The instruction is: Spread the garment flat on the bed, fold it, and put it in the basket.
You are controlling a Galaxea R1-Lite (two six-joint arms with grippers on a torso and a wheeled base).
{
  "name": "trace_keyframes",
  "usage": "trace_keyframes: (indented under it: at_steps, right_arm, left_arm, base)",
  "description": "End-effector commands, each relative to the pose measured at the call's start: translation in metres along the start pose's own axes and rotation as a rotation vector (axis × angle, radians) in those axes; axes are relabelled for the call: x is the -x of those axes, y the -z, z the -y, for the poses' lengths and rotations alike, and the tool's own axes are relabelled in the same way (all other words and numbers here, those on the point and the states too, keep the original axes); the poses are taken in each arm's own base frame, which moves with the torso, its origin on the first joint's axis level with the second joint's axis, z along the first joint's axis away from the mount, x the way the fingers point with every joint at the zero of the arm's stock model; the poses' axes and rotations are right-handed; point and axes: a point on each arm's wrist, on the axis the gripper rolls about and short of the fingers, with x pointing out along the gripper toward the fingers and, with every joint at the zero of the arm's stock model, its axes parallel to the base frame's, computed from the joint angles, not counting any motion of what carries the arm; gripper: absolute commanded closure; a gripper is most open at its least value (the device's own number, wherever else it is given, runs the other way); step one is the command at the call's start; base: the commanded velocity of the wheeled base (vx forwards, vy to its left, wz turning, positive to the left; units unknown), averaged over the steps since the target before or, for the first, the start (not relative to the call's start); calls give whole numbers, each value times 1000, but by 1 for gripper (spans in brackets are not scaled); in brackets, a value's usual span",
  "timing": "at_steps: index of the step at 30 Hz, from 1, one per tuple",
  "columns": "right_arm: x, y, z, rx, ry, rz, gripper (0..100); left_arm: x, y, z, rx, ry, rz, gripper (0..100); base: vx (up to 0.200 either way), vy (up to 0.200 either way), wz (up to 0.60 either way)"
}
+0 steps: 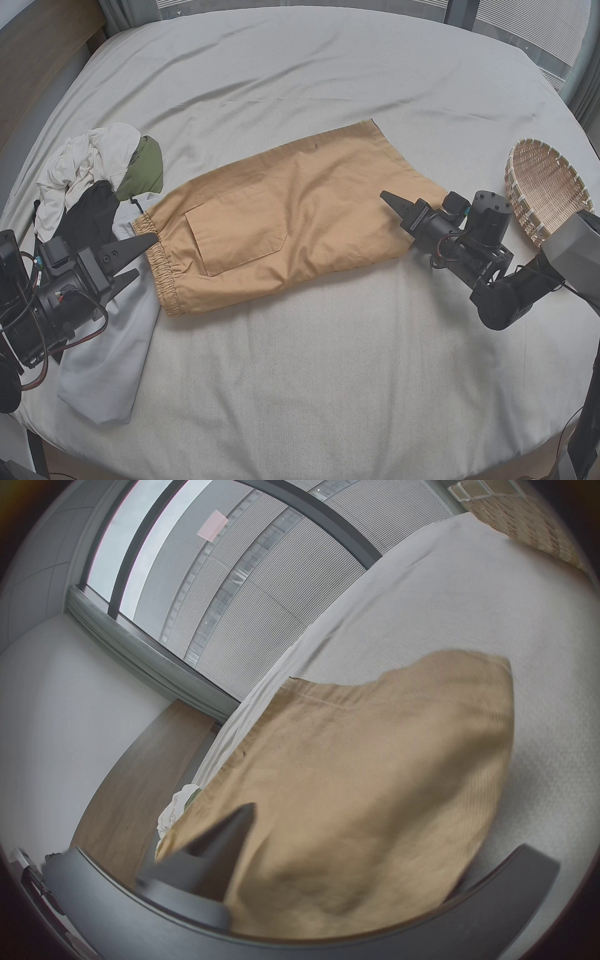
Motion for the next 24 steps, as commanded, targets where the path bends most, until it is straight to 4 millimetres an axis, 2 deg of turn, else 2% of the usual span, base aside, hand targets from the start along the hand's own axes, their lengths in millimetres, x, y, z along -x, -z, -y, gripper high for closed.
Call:
trace_keyframes:
  at_steps: [1,3,6,11,12,14,15,16,24]
  right_arm:
    - [10,-9,-4,14,16,30,100]
    - [25,-20,-15,20,12,54,100]
    - [44,-31,-30,27,-2,62,100]
    - [68,-39,-40,91,-1,61,100]
    - [68,-39,-40,91,-1,61,100]
    - [89,-41,-39,146,49,24,100]
    - [89,-41,-39,146,49,24,100]
    - [109,-43,-34,170,105,-10,100]
    - [173,-49,-23,187,238,-52,100]
  left_arm:
    - [-3,8,-9,19,-39,-36,0]
    - [-1,17,-16,27,-62,-63,0]
    - [1,19,-17,30,-65,-71,0]
    - [2,19,-16,28,-59,-69,0]
    - [2,19,-16,28,-59,-69,0]
    - [3,22,-18,32,-69,-75,0]
    - [3,22,-18,32,-69,-75,0]
    - [4,22,-19,32,-74,-76,0]
    - [2,26,-17,30,-57,-101,0]
  base:
    - [0,0,0]
    - [0,0,0]
    - [0,0,0]
    - [0,0,0]
    - [0,0,0]
    - [0,0,0]
    - [0,0,0]
    - [0,0,0]
    - [0,0,0]
